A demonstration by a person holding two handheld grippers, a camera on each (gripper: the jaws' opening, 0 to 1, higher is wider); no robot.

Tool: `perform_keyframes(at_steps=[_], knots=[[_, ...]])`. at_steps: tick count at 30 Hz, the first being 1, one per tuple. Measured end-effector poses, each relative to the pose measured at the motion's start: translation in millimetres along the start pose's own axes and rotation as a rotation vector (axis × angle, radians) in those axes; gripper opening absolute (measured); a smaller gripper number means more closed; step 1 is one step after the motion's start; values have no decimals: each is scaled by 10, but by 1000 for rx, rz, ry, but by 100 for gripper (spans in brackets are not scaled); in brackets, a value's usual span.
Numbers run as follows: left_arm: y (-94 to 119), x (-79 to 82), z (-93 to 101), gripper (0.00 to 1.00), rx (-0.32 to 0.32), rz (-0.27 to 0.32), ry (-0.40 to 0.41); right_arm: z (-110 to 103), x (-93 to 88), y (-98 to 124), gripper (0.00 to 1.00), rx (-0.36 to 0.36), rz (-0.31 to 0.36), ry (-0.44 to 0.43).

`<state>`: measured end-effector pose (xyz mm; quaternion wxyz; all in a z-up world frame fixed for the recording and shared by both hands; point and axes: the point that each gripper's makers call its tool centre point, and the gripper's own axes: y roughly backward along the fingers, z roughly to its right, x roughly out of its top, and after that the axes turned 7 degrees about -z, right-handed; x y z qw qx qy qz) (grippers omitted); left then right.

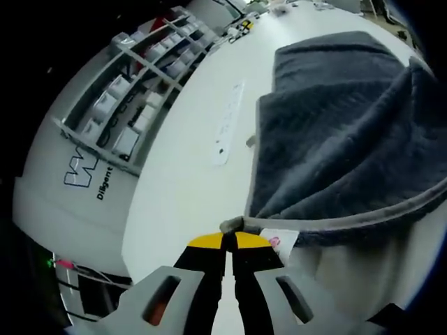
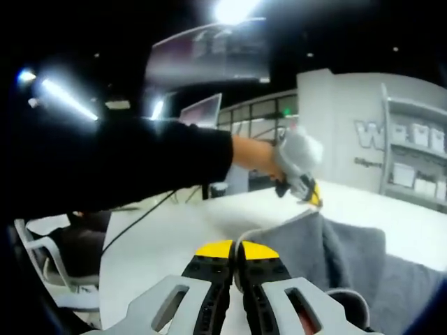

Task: Open the folded towel by lifting each exposed corner and separating the folded layers until the towel lies flat within the target outline without major curled edges

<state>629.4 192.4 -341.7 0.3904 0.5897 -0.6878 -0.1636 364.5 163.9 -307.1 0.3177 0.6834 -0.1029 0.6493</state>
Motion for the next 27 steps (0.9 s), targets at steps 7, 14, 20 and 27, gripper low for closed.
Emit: perform_keyframes(at_steps=[7, 14, 20, 27], knots=[[65, -141, 24, 3, 5, -18, 8, -148, 47, -87, 0, 19, -5, 25], [94, -268, 15, 3, 12, -33, -3, -248, 65, -191, 0, 39, -12, 53], [110, -353, -19, 3, 15, -51, -23, -328, 71, -256, 0, 54, -20, 73], [180, -519, -123, 3, 38, -99, -58, -395, 153, -363, 0, 74, -20, 95]])
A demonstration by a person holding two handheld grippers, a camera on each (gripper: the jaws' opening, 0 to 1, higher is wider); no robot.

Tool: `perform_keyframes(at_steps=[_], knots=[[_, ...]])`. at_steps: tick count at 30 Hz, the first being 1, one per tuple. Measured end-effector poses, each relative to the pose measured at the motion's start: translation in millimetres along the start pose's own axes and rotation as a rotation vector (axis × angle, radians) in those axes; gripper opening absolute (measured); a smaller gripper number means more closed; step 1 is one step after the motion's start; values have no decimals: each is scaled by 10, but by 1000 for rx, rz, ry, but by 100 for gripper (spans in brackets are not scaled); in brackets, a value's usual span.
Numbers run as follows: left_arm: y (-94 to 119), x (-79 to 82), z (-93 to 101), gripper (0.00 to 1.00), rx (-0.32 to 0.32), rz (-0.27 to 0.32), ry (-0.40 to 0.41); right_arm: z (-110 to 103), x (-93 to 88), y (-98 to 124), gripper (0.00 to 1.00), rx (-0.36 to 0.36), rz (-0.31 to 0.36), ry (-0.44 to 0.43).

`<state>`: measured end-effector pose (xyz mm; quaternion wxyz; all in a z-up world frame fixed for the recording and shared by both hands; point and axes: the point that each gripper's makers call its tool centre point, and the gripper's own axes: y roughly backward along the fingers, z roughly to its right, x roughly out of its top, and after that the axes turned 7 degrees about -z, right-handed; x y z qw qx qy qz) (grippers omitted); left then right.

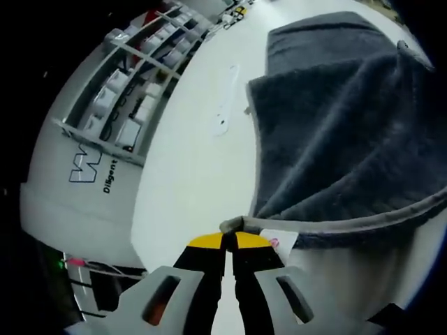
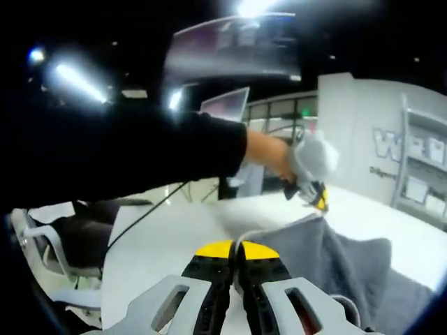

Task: Open the folded towel by lifting each exposed corner and separating the folded layers until the towel lies flat within the target outline without major curled edges

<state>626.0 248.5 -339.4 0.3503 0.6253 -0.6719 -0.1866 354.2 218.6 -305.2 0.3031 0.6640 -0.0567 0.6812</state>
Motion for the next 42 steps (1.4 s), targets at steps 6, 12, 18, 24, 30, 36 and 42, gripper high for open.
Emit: perform_keyframes(at_steps=[6, 12, 18, 24, 30, 36, 42], knots=[[40, -165, -33, 3, 14, -28, -5, -51, 90, -72, 0, 15, 0, 27], [85, -258, -43, 3, 29, -49, -17, -147, 114, -164, 0, 31, -7, 50], [159, -371, -126, 3, 56, -97, -18, -230, 142, -292, 0, 51, -16, 68], [220, -495, -159, 3, 74, -129, -51, -292, 159, -395, 0, 65, -20, 83], [225, -622, -122, 3, 74, -161, -45, -317, 181, -476, 0, 77, -25, 88], [284, -667, -102, 3, 66, -178, -81, -409, 282, -565, 0, 91, -26, 118], [386, -625, -219, 3, 56, -138, -42, -594, 400, -721, 0, 115, -22, 158]])
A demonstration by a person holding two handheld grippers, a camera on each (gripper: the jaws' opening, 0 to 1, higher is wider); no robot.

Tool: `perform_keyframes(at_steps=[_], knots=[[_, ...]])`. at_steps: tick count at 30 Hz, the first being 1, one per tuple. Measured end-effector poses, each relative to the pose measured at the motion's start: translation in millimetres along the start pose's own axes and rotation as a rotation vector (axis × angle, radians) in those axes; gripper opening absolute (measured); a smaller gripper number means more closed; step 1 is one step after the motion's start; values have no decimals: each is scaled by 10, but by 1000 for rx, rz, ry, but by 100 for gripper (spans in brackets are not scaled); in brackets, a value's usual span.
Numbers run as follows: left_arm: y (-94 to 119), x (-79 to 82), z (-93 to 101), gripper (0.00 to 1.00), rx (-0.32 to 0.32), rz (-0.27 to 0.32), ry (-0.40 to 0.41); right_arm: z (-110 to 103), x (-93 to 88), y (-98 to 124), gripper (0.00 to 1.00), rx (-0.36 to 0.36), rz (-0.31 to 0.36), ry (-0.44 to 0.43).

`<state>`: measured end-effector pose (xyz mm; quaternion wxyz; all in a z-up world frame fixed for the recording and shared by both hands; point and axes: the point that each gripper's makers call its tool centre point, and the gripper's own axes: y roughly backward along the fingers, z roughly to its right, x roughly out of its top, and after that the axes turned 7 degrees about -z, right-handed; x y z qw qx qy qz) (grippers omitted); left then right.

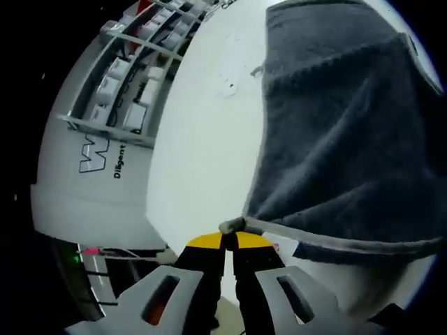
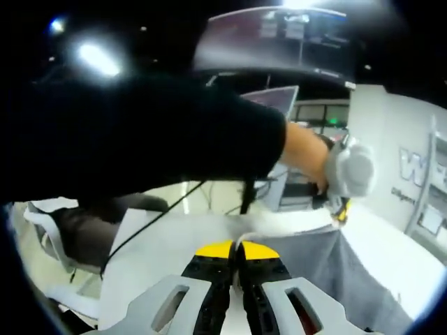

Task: Open the folded towel by lifting each exposed corner and separating the folded layers until the towel lies flat within the target outline without major curled edges

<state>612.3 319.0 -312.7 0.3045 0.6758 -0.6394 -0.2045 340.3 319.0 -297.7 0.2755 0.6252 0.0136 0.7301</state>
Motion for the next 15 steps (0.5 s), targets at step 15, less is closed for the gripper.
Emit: perform_keyframes(at_steps=[15], knots=[[-163, -329, -111, 3, 4, -61, -44, -44, 101, -383, 0, 12, 17, -5]])
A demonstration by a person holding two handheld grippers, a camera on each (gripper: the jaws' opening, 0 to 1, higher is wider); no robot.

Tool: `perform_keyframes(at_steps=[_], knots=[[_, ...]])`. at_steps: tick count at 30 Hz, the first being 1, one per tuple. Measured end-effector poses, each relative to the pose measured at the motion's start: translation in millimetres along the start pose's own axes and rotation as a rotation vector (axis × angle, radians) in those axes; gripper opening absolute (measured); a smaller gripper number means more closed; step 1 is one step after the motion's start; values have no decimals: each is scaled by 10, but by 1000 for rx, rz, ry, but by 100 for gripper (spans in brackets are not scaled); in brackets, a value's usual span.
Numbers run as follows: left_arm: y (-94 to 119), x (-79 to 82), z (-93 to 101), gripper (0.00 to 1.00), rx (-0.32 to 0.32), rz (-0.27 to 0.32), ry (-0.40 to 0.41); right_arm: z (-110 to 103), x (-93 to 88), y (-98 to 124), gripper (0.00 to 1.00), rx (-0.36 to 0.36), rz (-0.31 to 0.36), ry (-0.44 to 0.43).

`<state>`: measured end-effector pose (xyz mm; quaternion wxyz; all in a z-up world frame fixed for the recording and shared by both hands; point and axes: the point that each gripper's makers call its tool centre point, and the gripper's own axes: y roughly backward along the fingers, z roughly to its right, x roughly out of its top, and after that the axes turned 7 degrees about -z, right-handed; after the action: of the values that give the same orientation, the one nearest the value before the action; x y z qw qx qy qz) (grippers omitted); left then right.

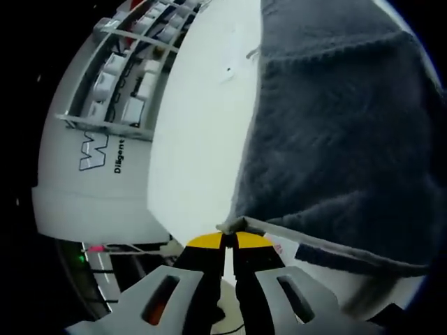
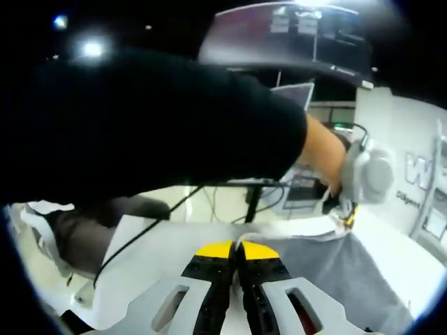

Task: Open the folded towel by lifting each exposed corner and separating the folded layers until the towel lies flat within the target outline without major curled edges

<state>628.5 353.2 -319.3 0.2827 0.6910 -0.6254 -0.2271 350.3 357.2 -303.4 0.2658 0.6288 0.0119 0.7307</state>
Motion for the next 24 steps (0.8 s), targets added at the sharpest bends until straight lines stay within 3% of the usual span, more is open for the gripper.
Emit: perform_keyframes(at_steps=[9, 13, 24], knots=[[-42, 2, -59, 4, -5, -10, -17, -199, -1, -279, 0, 7, -7, 55], [-44, -18, 20, 4, -7, -28, -20, -301, -54, -352, 0, 5, -20, 102], [-27, -155, 277, 4, -38, -76, -37, -542, -192, -676, 0, 55, -67, 115]])
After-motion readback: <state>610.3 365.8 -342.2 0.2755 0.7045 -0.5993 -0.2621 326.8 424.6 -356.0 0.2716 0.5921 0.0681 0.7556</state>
